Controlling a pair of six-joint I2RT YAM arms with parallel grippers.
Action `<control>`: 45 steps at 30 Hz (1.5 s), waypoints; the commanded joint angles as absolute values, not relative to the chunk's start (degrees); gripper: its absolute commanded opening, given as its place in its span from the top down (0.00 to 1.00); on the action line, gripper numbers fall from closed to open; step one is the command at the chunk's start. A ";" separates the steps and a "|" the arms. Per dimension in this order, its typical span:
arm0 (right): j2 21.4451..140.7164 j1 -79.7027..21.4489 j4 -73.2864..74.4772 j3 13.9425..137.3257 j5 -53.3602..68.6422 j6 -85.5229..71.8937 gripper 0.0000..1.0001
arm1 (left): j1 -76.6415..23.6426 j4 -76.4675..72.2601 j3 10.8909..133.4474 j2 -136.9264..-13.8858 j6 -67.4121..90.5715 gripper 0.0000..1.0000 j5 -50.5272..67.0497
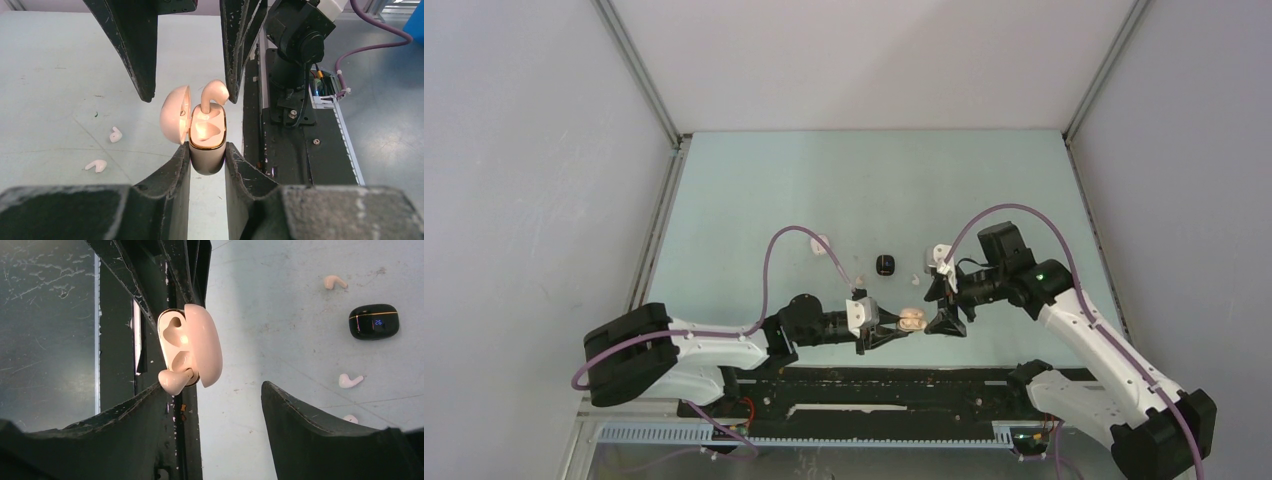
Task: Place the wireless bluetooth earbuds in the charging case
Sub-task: Place the earbud in the charging case.
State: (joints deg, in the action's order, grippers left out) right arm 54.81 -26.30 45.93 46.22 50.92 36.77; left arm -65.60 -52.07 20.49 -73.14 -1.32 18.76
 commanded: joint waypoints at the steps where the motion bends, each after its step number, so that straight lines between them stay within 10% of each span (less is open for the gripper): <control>1: 55.21 -26.63 43.33 46.32 50.40 35.47 0.28 | -65.39 -53.70 23.47 -73.56 -0.46 1.00 20.81; 45: 60.00 -24.22 44.28 48.20 58.17 30.97 0.17 | -65.39 -55.28 22.68 -74.50 -0.40 1.00 20.82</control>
